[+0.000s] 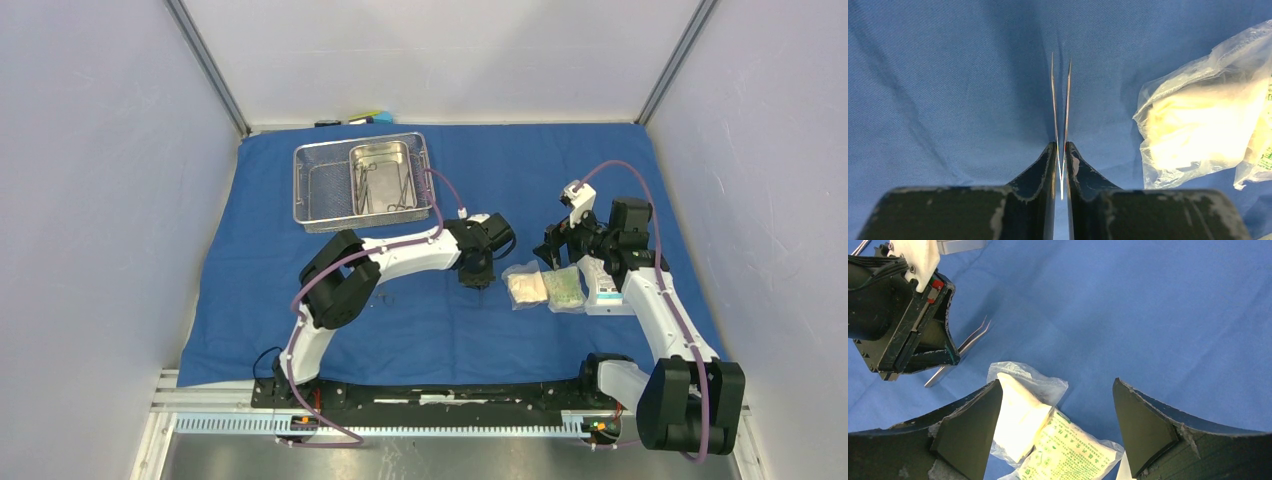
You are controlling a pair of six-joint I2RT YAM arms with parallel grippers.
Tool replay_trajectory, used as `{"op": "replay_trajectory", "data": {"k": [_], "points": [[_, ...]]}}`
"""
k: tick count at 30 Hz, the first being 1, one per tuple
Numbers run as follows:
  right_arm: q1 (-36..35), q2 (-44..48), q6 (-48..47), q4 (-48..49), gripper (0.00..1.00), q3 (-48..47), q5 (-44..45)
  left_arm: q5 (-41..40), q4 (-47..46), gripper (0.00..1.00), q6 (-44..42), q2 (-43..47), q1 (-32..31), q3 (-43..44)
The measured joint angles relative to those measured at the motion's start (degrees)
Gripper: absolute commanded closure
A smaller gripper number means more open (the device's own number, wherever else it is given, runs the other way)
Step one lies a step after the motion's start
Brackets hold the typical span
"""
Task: Open and lay out the surgical kit
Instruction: Adjust the medical item in the surgical kit.
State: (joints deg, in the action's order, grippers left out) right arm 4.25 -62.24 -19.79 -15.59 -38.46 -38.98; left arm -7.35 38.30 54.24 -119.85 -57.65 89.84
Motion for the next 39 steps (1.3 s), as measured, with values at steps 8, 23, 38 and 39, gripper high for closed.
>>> {"op": "replay_trajectory", "data": {"k": [8, 23, 38, 39], "points": [[0.00, 0.09, 0.00, -0.02, 0.11, -0.02, -0.07, 1.33, 0.09, 0.80, 1.88, -0.66, -0.09, -0.07], [0.00, 0.22, 0.00, -0.04, 0.10, -0.02, -0.26, 3.50, -1.44, 0.73, 2.82, -1.16, -0.02, -0.33], [0.04, 0.87, 0.00, -1.07, 0.09, 0.00, -0.66, 4.61, -4.68, 0.50, 2.82, -0.42, -0.09, -1.75], [0.04, 0.87, 0.00, -1.07, 0.09, 0.00, -0.74, 4.70, -4.96, 0.50, 2.80, -0.35, -0.11, -1.75]]}}
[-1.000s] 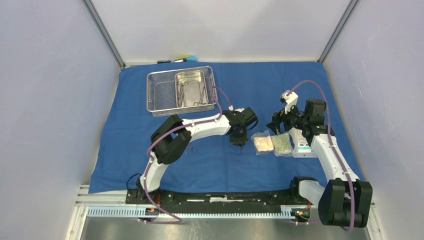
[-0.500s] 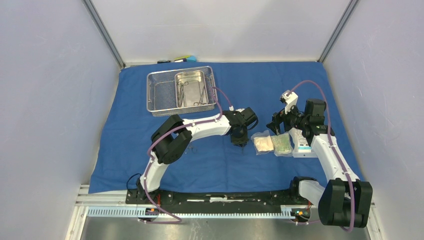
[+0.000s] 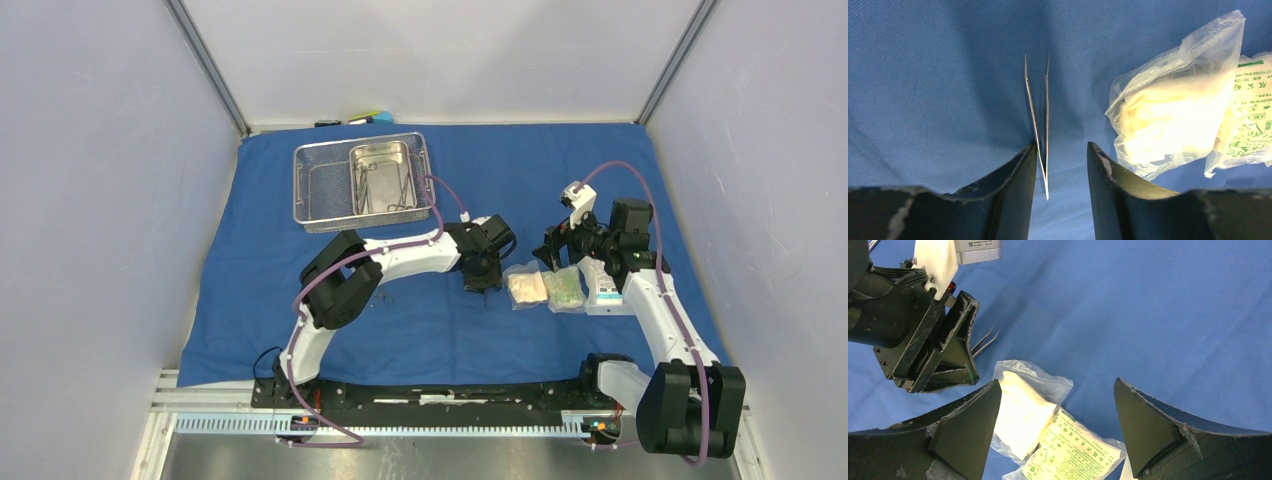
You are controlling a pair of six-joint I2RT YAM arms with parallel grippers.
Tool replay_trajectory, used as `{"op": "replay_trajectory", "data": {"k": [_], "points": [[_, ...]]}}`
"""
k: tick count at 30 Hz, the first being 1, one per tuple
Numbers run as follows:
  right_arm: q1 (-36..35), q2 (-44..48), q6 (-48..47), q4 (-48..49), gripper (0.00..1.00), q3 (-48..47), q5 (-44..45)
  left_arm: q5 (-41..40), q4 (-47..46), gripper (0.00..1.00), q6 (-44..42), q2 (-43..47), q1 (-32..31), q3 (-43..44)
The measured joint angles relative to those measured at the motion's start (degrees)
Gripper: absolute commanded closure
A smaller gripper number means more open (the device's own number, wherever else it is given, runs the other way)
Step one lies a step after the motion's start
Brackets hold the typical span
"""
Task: Open and lay out the surgical kit
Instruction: Adjust the medical item in the surgical kit.
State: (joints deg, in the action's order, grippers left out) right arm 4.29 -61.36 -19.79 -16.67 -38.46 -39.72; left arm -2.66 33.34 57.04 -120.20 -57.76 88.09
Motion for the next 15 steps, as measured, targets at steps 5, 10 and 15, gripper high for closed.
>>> {"op": "replay_trajectory", "data": {"k": [5, 10, 15], "points": [[0.00, 0.02, 0.00, -0.20, 0.09, -0.02, -0.17, 0.02, -0.70, 0.48, 0.02, 0.24, -0.13, -0.37], [0.02, 0.02, 0.00, -0.20, 0.08, -0.02, -0.15, -0.52, -1.11, 0.44, -0.07, 1.18, -0.13, -1.38], [0.07, 0.00, 0.00, -0.85, 0.07, -2.08, -0.13, -3.91, -0.09, 0.41, -2.21, 3.39, -0.13, -2.29]]}}
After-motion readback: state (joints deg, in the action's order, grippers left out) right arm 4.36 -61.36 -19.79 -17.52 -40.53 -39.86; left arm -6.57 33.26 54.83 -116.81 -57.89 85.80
